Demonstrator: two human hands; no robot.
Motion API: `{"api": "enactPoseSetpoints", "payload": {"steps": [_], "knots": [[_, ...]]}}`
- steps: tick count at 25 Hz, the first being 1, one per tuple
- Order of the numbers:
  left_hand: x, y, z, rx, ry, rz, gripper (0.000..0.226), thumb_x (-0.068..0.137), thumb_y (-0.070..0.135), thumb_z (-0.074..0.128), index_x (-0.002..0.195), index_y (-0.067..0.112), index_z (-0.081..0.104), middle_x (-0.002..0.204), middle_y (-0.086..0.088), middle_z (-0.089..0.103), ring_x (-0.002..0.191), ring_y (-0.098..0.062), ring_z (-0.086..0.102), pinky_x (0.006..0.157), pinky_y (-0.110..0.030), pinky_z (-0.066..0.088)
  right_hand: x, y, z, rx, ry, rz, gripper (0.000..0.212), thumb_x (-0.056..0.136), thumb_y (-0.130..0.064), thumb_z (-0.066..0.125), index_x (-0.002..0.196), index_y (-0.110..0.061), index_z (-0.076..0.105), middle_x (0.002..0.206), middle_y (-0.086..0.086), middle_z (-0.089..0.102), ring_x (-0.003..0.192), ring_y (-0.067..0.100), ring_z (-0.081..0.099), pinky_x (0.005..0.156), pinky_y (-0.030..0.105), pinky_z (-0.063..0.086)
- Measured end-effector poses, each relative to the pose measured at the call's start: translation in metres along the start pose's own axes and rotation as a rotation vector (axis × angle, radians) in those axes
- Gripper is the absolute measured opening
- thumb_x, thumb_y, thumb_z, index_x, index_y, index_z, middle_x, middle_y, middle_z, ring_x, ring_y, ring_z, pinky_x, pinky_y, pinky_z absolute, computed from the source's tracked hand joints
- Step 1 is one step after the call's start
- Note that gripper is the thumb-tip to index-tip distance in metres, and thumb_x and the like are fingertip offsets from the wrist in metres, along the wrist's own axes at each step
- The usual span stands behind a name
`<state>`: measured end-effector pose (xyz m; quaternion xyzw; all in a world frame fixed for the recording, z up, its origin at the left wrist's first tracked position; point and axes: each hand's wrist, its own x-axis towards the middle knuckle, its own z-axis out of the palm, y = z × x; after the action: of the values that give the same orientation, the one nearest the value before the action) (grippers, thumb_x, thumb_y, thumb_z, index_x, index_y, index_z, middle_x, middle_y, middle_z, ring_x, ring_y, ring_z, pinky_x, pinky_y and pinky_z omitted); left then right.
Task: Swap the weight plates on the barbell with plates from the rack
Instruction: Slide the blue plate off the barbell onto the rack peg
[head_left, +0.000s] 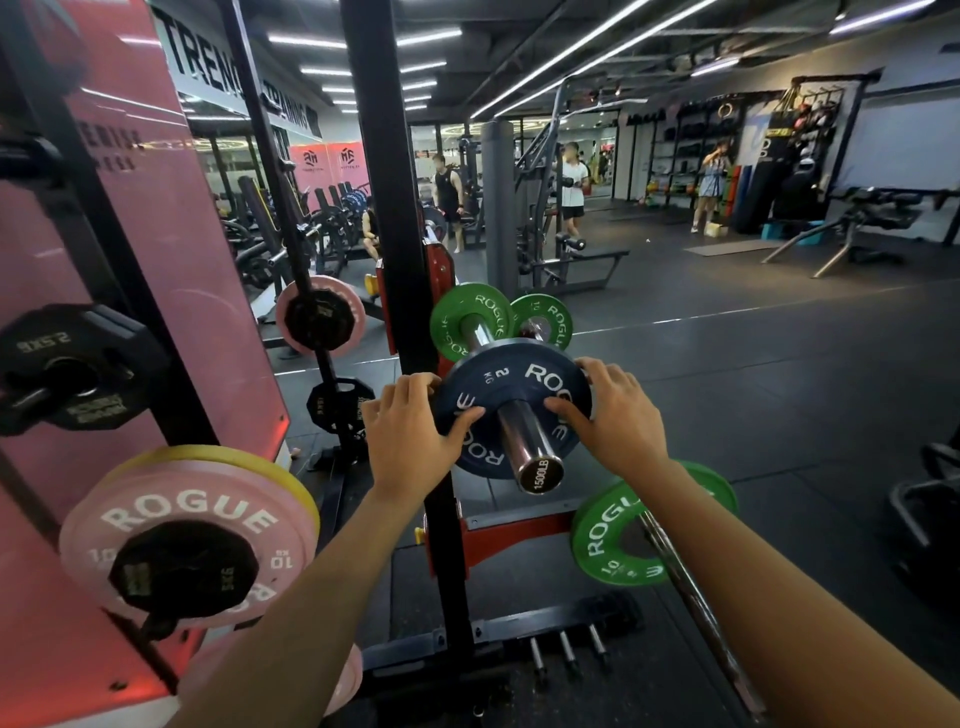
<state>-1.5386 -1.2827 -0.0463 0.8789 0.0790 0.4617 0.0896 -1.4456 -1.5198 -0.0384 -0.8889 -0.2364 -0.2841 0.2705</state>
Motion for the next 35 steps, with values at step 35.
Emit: {"api": "enactPoseSetpoints", "payload": {"steps": [35], "knots": [[0.16,-0.1,0.176,0.047,-0.069,-0.27,0.074,0.076,0.076,0.059,0.116,0.015,0.055,0.11,-0.004,0.062,0.103,-0.028,0.059,0.086,-0.045,0.038,0.225,0.026,0.166,-0.053,-0.096,0.022,0.065,0.085,-0.069,0.052,0.128,-0.021,0.047,0.114,0.007,0.056,0.103,0.029,0.055,0.07,0.041,0.05]]}}
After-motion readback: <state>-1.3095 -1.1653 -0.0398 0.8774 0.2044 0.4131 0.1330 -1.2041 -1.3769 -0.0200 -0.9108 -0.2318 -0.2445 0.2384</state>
